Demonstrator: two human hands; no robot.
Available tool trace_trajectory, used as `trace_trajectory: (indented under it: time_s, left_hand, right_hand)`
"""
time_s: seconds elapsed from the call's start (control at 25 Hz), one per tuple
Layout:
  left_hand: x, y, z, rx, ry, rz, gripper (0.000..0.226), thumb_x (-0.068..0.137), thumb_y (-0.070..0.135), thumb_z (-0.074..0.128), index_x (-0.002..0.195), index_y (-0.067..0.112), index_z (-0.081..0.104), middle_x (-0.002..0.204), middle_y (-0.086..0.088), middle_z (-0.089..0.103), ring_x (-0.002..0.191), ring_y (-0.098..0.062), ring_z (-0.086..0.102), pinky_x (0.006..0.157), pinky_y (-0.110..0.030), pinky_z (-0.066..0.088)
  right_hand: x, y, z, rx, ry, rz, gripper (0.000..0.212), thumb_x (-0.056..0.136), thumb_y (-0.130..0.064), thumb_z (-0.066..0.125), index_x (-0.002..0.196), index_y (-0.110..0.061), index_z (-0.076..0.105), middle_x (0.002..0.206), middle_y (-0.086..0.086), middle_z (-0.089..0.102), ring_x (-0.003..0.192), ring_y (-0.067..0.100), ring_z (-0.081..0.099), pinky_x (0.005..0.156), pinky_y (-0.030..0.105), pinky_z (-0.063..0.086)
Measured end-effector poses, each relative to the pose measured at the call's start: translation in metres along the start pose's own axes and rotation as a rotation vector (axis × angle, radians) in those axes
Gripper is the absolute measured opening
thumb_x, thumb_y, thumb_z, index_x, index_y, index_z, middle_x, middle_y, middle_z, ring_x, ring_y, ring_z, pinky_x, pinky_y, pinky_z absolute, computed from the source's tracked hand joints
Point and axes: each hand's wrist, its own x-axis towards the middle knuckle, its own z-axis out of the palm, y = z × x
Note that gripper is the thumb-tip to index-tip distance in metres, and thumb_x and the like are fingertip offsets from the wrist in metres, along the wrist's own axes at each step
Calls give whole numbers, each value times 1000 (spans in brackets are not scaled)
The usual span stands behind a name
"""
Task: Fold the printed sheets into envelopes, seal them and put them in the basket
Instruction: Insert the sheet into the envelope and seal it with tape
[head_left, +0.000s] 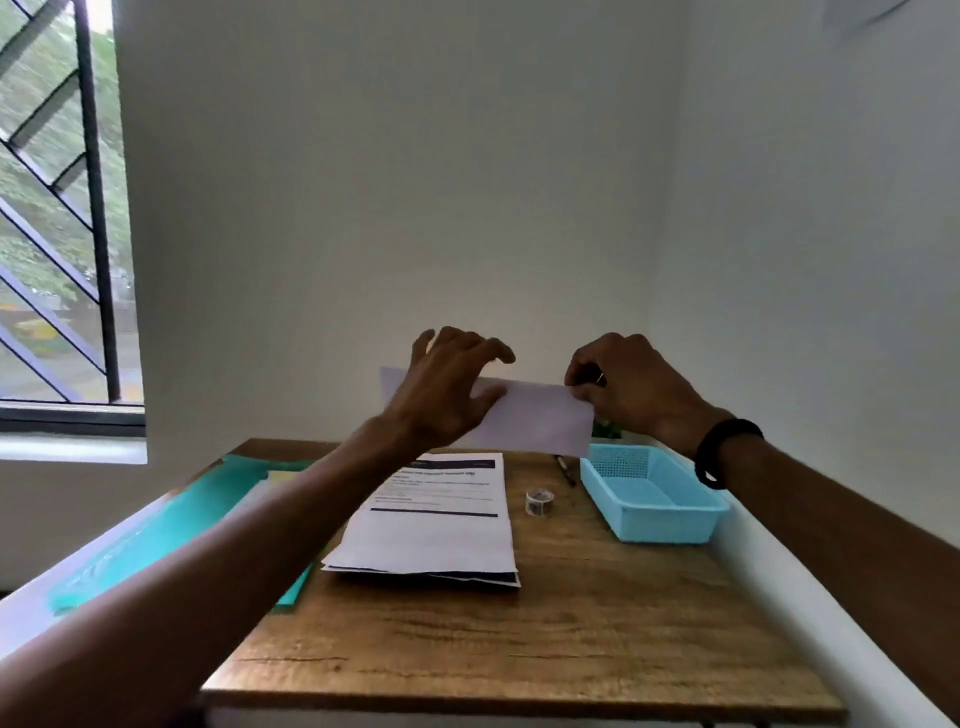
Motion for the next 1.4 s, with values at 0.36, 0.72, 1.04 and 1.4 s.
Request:
trace_trajectory:
  time_s: [0.36, 0.72, 1.04, 1.4]
  left_hand:
    - [-50, 138, 78, -35, 114, 139, 35, 90, 60, 65, 114, 35, 69, 122, 6, 68, 117, -21, 57, 106, -46, 28]
    - [-71, 190, 124, -70, 88, 130, 24, 89, 34, 74, 112, 33, 66, 118, 6, 74, 114, -24, 64, 109, -56, 32]
    - [-63, 185, 137, -110, 86, 62, 27, 83, 27, 82, 106, 34, 70, 114, 9, 76, 112, -23, 63, 109, -56, 32]
    - [-52, 167, 154, -147, 26, 11, 21, 89, 36, 75, 110, 34, 75, 119, 10, 76, 119, -24, 62, 116, -55, 21]
  right_hand:
    - [-94, 46, -35, 306, 185, 455, 7, 85, -1, 80, 90, -5, 77, 80, 8, 78, 57, 15, 77, 64, 22, 62]
    - [-149, 97, -13, 453, 189, 820, 7, 77, 11, 80, 81, 7, 77, 82, 16, 79, 68, 25, 79, 74, 45, 67]
    - [-138, 120, 13, 221, 46, 863, 20, 63, -8, 94, 77, 0, 81, 70, 6, 79, 68, 20, 79, 71, 46, 66]
    - [-119, 124, 25, 60, -38, 852, 21, 61, -11, 92, 74, 0, 79, 68, 7, 78, 66, 21, 78, 68, 44, 67]
